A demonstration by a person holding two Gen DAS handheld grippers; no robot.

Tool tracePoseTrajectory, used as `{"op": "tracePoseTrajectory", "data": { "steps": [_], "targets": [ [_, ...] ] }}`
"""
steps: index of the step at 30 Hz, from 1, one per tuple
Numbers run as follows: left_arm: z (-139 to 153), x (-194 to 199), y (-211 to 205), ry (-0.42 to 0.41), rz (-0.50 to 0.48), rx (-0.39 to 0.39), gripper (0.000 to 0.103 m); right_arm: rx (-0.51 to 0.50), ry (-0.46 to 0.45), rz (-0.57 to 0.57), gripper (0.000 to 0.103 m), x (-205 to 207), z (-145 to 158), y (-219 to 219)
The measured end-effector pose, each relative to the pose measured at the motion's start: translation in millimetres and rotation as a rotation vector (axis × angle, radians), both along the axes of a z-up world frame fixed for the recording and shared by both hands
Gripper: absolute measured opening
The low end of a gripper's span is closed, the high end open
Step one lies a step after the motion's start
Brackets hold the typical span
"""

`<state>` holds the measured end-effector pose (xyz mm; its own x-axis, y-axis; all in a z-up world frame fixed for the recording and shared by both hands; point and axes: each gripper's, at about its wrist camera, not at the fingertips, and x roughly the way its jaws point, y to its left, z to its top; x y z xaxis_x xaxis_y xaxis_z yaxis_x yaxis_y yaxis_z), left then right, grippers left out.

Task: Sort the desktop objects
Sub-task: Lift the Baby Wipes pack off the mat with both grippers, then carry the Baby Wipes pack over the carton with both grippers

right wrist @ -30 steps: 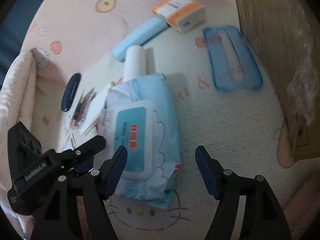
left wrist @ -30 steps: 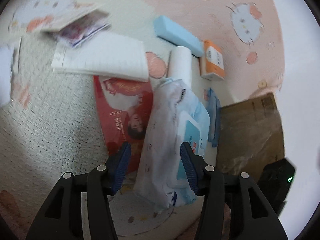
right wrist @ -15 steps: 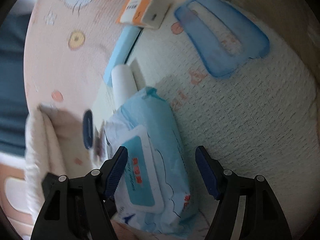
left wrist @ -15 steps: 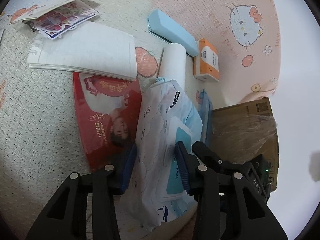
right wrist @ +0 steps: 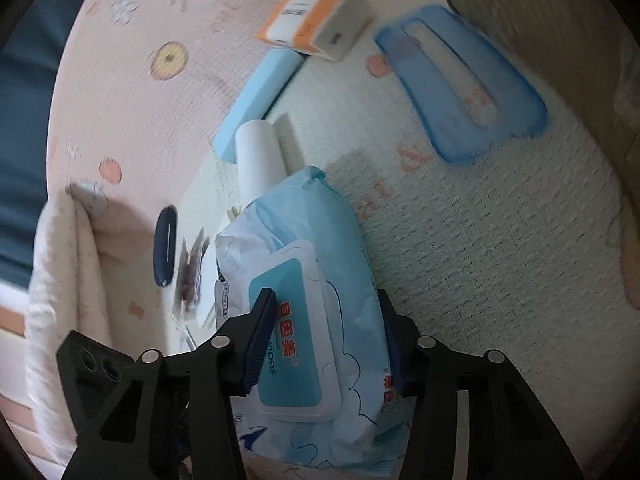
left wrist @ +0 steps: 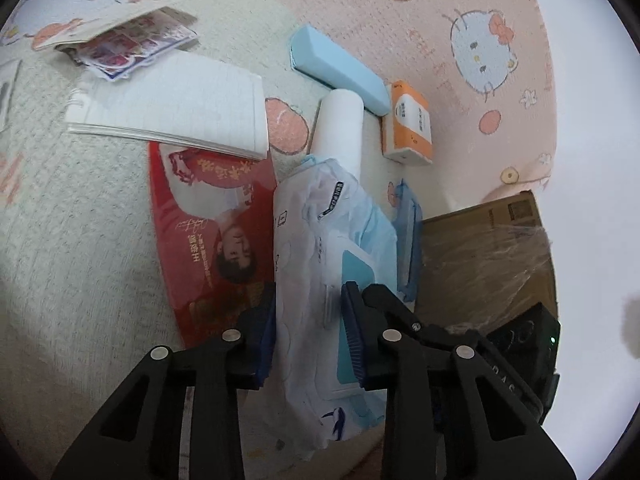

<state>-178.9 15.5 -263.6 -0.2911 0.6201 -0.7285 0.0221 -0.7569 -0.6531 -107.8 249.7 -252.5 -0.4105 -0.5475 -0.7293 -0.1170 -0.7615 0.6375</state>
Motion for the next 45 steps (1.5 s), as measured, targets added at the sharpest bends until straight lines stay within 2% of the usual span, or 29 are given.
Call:
{"op": "tracePoseTrajectory", "data": {
  "steps": [5, 10, 17, 21, 25, 33, 39, 45],
  "targets": [
    [16, 7, -12, 0.028, 0.010, 0.010, 0.033, 0.037, 0.054, 0.047, 0.039, 10, 18, -12],
    [56, 11, -7, 0.144, -0.036, -0.045, 0.033, 0.014, 0.106, 0.057, 0.039, 18, 44, -12],
    [110, 17, -6, 0.247, -0.035, -0.018, 0.033, 0.020, 0.226, 0.091, 0.039, 25, 104, -14],
    [138, 25, 1, 0.313, -0.043, -0.019, 0.033, -0.017, 0.263, 0.084, 0.039, 29, 129, -8],
    [163, 34, 10, 0.355, -0.055, -0.020, 0.033, -0.001, 0.310, 0.085, 0.039, 39, 151, -2],
    [205, 46, 54, 0.441, -0.106, -0.012, 0.033, -0.040, 0.375, 0.049, 0.039, 47, 191, 42],
    [222, 46, 94, 0.466, -0.148, 0.012, 0.033, -0.022, 0.421, 0.027, 0.039, 49, 214, 79],
    [227, 44, 149, 0.458, -0.228, 0.023, 0.033, 0.000, 0.415, -0.017, 0.039, 43, 225, 129]
  ]
}}
